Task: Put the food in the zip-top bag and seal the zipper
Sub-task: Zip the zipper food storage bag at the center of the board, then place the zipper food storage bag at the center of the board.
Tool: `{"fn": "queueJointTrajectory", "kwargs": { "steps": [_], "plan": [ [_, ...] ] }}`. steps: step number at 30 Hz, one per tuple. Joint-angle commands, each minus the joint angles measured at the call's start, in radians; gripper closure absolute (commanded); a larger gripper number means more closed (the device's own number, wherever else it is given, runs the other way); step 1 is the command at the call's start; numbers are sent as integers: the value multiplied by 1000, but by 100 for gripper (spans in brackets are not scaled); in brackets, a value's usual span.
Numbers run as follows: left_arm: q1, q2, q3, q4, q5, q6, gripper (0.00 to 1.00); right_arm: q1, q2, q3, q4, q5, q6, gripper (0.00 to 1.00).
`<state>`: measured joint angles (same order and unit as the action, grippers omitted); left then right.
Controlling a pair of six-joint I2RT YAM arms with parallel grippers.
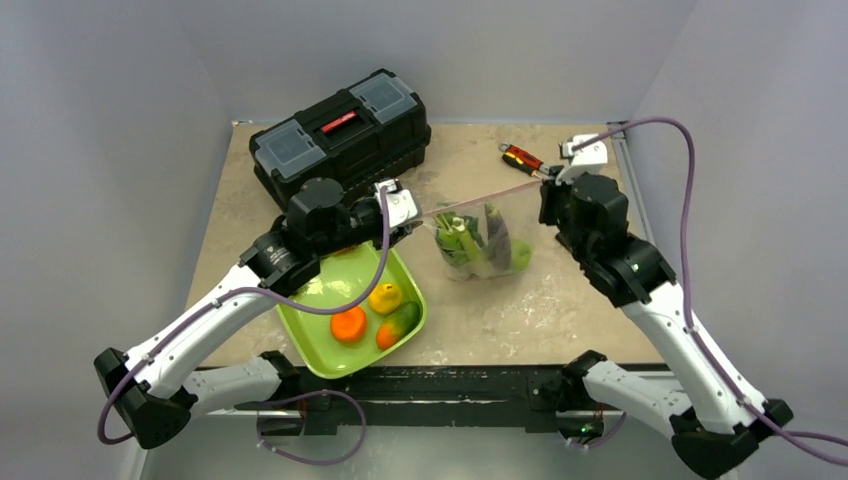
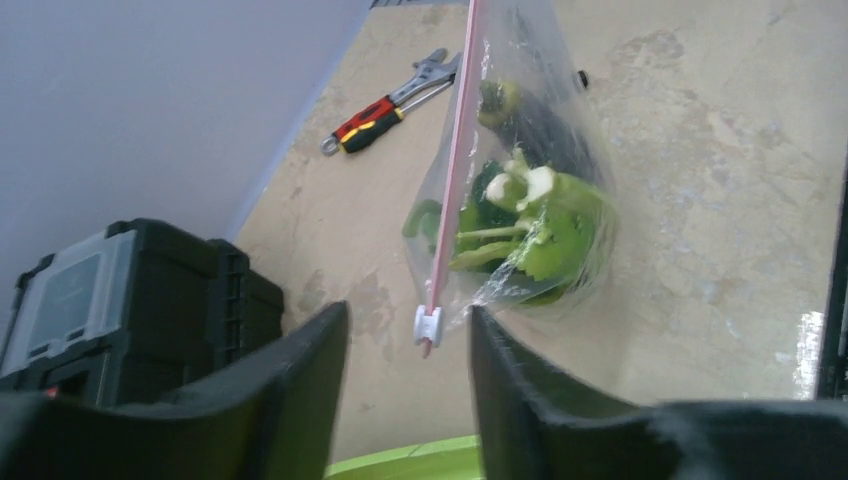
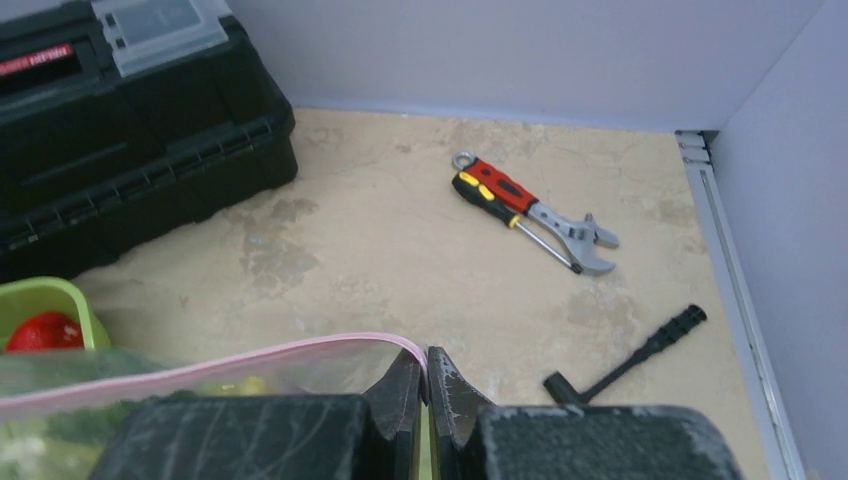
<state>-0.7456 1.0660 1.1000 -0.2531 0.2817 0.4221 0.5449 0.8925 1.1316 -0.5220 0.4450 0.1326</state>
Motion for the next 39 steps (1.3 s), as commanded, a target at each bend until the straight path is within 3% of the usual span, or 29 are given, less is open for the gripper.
{"fn": "queueJointTrajectory", "kwargs": {
  "steps": [1,2,4,10,16,19,24,28,33,39],
  "plan": [
    [15,-22,57,36,-99,-97,40,-14,165,174,192,-8,33,100],
    [15,-31,51,50,-132,-101,22,-14,204,206,217,-20,32,100],
    [14,-58,33,91,-211,-90,6,-16,287,280,258,-37,31,100],
    [12,-154,-88,325,-457,-50,0,-34,545,556,307,-10,-52,100],
    [14,-151,-92,357,-551,-47,0,-56,661,679,377,-14,-149,100],
    [14,-152,-92,355,-552,-49,0,-56,628,524,499,-88,-184,100],
    [13,-152,-95,351,-543,-48,0,-55,438,25,769,-149,-112,100],
    [14,-148,-94,352,-537,-54,0,-55,226,-318,802,-144,-16,100],
    [13,-138,-92,343,-515,-66,0,-55,33,-459,659,-148,54,100],
    [11,-133,-92,341,-530,-63,0,-54,-45,-454,482,-50,117,100]
  ]
}}
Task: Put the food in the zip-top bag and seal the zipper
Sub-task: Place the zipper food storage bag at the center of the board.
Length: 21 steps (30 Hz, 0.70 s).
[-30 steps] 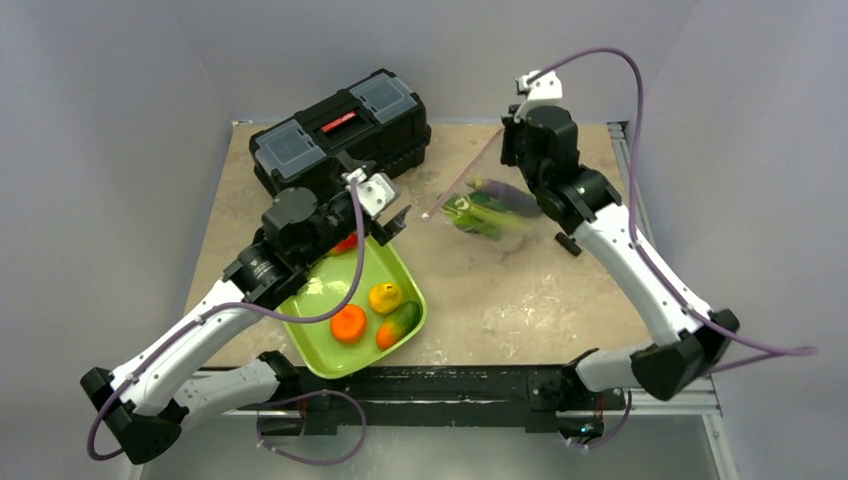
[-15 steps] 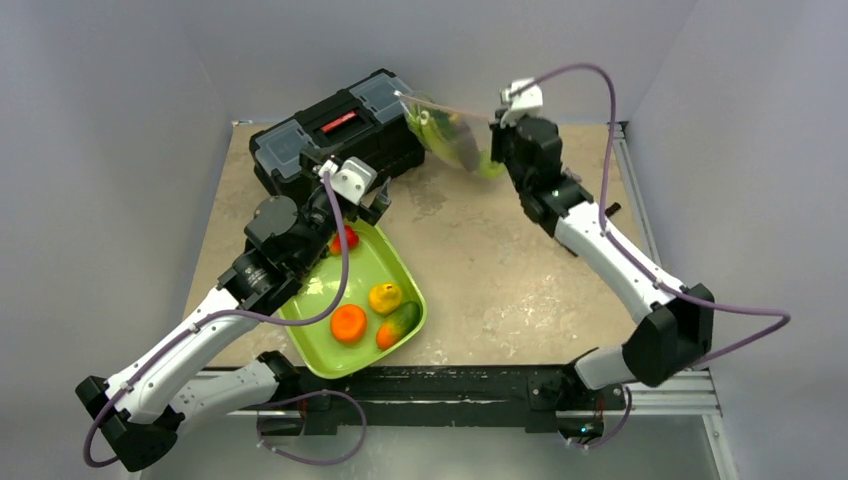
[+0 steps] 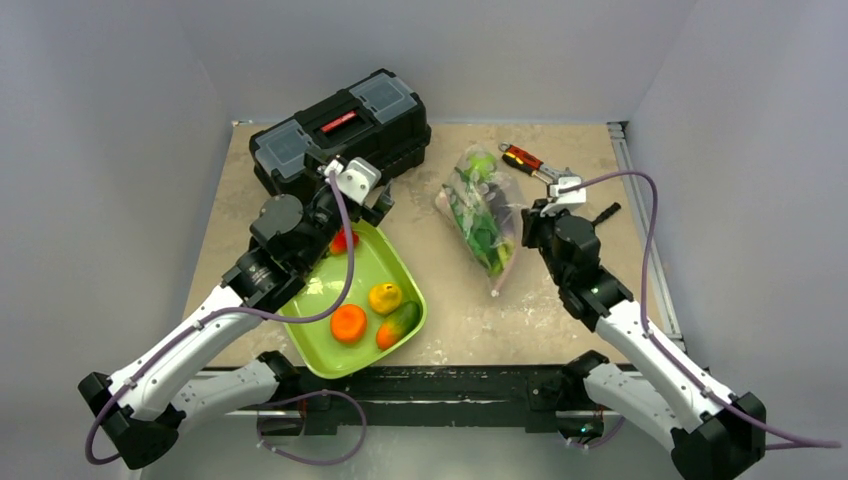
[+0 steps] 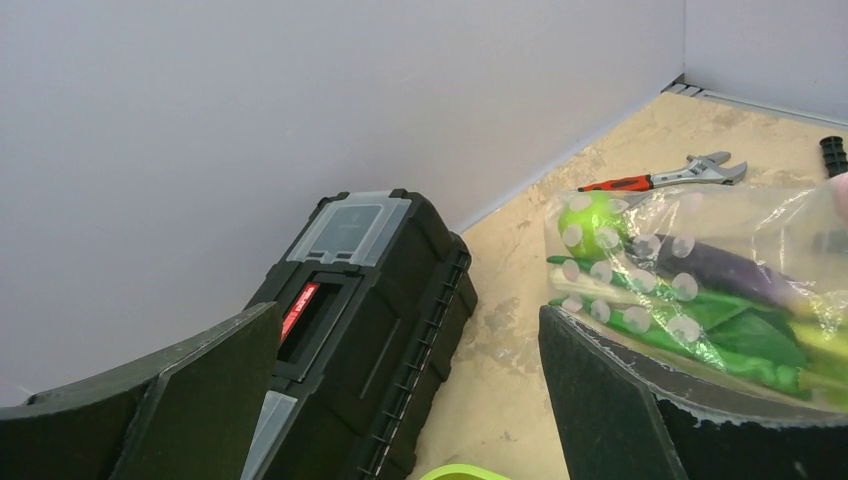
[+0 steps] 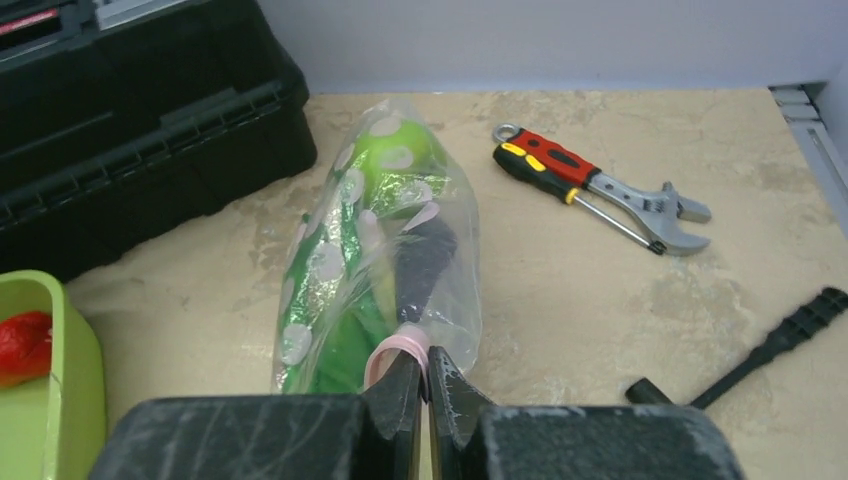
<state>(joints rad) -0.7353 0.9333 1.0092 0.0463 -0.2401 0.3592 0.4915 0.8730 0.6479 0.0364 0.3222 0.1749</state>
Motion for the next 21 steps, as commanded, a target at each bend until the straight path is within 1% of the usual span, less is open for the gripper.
{"fn": "queueJointTrajectory", "kwargs": {
  "steps": [1,2,4,6,7,8,11,15,16,17,18,21],
  "plan": [
    [-1,2,-1,41,-11,0,0,-1,-21,44,-124,102,88,94],
    [-2,4,-2,40,-12,2,0,-1,-18,59,-166,141,105,84],
    [-8,10,-3,41,-13,6,0,-1,-21,84,-259,215,156,60],
    [-11,12,-4,41,-14,9,0,-2,-48,110,-335,283,191,40],
    [-12,11,-4,41,-14,9,0,-1,-67,127,-368,320,206,31],
    [-13,9,-4,41,-16,9,0,-1,-102,145,-395,351,215,26],
    [-14,0,-7,47,-28,6,0,-2,-188,200,-399,384,182,21],
    [-15,-27,-12,58,-62,0,0,-1,-236,293,-375,306,105,18],
    [-16,-37,-14,60,-71,1,0,-1,-242,316,-372,291,84,15],
    [-17,-47,-17,64,-83,1,0,-2,-250,336,-361,264,65,7],
    [-18,-59,-20,69,-95,1,0,-1,-261,352,-346,228,45,2],
    [-19,-96,-28,88,-126,3,0,-2,-301,387,-330,162,28,1]
  ]
}}
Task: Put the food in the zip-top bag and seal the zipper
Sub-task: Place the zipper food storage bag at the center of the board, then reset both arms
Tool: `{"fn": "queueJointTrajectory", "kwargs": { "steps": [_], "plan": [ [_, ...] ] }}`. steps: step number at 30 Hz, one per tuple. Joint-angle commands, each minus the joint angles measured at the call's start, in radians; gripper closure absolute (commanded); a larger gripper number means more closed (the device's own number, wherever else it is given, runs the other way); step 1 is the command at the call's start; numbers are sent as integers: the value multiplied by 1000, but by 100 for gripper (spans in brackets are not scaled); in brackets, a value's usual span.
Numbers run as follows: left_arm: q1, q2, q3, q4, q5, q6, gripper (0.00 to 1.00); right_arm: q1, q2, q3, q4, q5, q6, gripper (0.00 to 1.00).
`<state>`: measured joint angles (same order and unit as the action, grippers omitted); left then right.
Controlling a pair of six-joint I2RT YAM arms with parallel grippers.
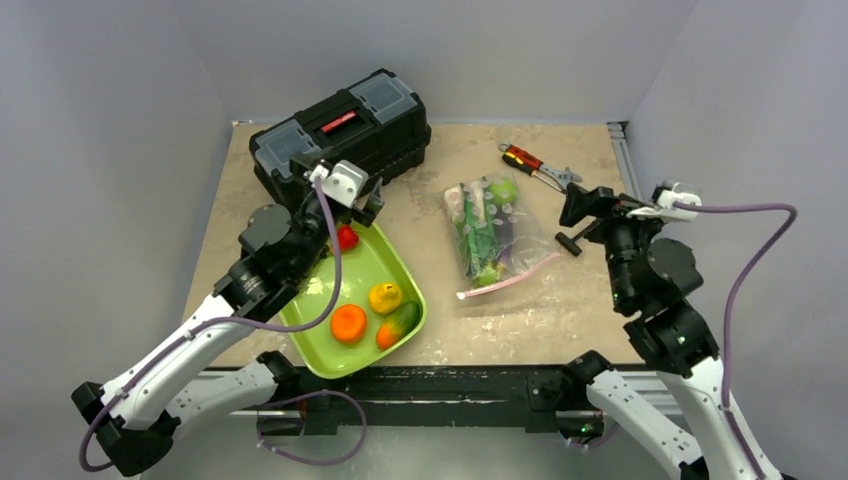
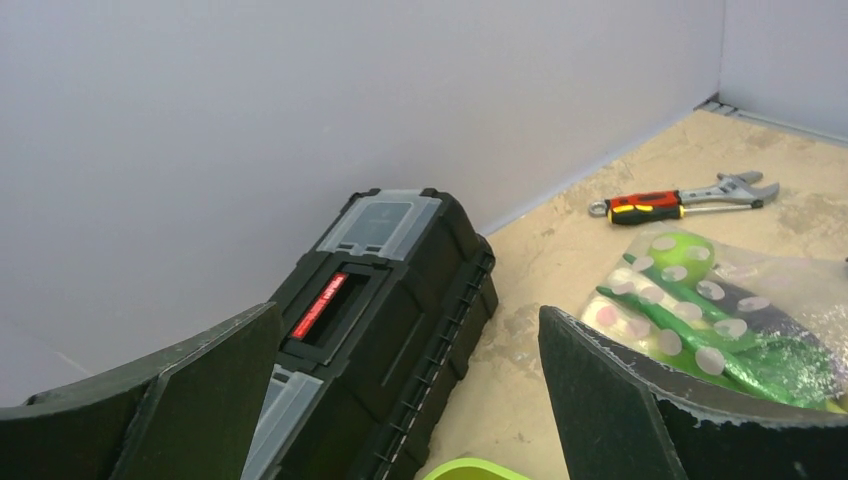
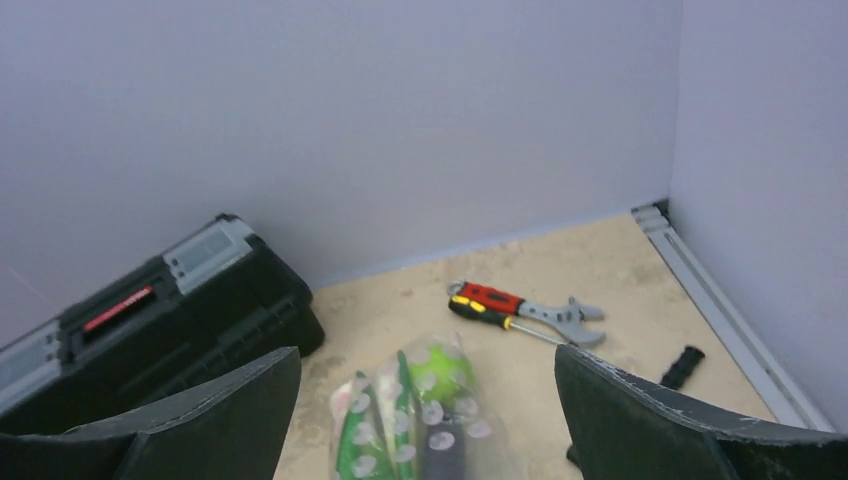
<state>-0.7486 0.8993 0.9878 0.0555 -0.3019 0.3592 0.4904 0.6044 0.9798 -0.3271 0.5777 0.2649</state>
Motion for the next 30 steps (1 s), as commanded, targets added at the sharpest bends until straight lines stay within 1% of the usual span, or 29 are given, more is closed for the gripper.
{"fn": "queueJointTrajectory", "kwargs": {
  "steps": [1,5,7,12,15,21,25,30],
  "plan": [
    [-5,-77,-11,87,-78,3,0,0,-51,62,44,-120,-68,1],
    [-5,-150,-28,110,-112,19,0,0,-133,55,103,-157,-94,1],
    [-5,-201,-10,56,-122,24,0,-1,-163,67,105,-170,-104,1],
    [-5,-338,60,-211,-182,-113,0,-1,-224,107,89,-161,-132,1],
    [-5,-410,85,-308,-187,-183,0,-1,-246,123,85,-170,-142,1],
    [-5,-505,95,-423,-187,-314,0,0,-257,148,82,-164,-148,1],
    [-5,-535,93,-488,-203,-350,0,-1,-263,147,82,-159,-146,1],
    [-5,-574,106,-552,-201,-444,0,0,-250,148,61,-131,-143,1]
  ]
}}
